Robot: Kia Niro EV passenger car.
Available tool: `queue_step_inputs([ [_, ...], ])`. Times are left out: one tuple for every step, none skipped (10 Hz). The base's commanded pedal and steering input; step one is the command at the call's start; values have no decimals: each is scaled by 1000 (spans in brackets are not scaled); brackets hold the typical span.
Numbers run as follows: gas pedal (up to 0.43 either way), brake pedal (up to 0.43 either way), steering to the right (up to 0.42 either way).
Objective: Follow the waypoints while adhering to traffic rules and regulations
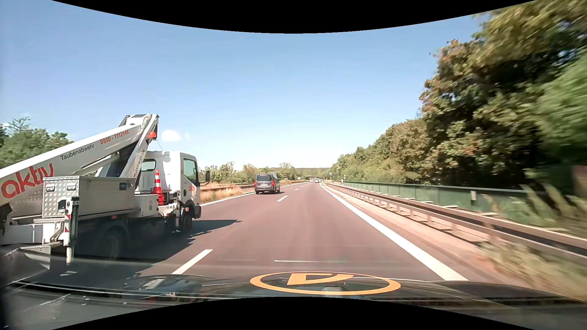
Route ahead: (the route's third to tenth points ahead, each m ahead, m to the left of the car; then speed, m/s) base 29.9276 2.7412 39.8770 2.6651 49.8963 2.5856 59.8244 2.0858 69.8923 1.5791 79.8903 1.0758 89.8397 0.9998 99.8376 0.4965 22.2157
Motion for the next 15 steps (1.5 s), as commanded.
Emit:
queue_step_inputs([
  [189,0,1],
  [209,0,0],
  [220,0,-2],
  [220,0,-2],
  [220,0,-2],
  [220,0,-2],
  [220,0,-2],
  [220,0,-2],
  [220,0,-2],
  [220,0,0],
  [220,0,2],
  [220,0,3],
  [220,0,3],
  [220,0,3],
  [220,0,3],
])
